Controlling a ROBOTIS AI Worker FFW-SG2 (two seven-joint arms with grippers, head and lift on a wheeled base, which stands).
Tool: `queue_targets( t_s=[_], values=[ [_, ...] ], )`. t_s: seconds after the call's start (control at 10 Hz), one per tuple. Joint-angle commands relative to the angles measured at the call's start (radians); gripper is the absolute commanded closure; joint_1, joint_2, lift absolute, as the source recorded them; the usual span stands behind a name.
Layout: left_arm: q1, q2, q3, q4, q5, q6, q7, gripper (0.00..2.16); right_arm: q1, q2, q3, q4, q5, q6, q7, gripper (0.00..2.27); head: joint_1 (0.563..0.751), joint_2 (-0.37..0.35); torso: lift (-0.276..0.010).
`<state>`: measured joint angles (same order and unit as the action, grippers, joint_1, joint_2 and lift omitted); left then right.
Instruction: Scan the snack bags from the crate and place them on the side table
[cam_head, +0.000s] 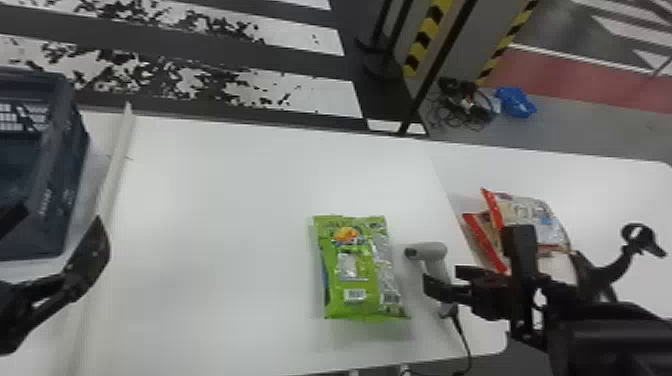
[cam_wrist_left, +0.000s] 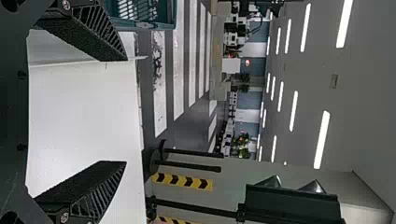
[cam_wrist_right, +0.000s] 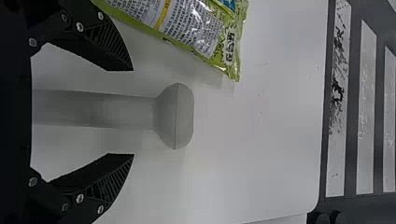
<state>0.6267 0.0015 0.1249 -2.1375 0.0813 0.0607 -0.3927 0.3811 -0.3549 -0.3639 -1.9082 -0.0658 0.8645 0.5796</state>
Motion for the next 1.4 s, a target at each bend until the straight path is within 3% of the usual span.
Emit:
queue_targets(
  t_s=[0.0,0.2,0.5,1.0,1.3],
  values=[
    [0.001,-0.004,0.001,-0.001,0.0,0.0,0.0,0.08,0.041,0.011,-0.035,-0.068,-0.032,0.003,-0.001,0.11,0.695,-0.303,-0.094],
    [0.001,-0.004,0.001,0.001,0.0,0.0,0.0,0.08,0.084,0.024,-0.086,-0.152,-0.123,0.04,0.025,0.11,0.695,-0.298,-0.094],
    [0.002,-0.004,0.004,0.004,0.003,-0.003,-0.002,0.08,0.088,0.03,-0.107,-0.169,-0.207,0.114,0.134,0.11,0.695,-0.262,-0.094],
    [-0.002,-0.004,0.004,0.014,0.005,-0.003,-0.003,0.08,0.07,0.028,-0.023,-0.127,-0.169,0.129,0.227,0.11,0.695,-0.196,-0.094],
    [-0.002,-0.004,0.007,0.018,0.009,-0.003,-0.003,0.08,0.051,0.024,0.06,-0.086,-0.1,0.095,0.233,0.11,0.695,-0.154,-0.094]
  ],
)
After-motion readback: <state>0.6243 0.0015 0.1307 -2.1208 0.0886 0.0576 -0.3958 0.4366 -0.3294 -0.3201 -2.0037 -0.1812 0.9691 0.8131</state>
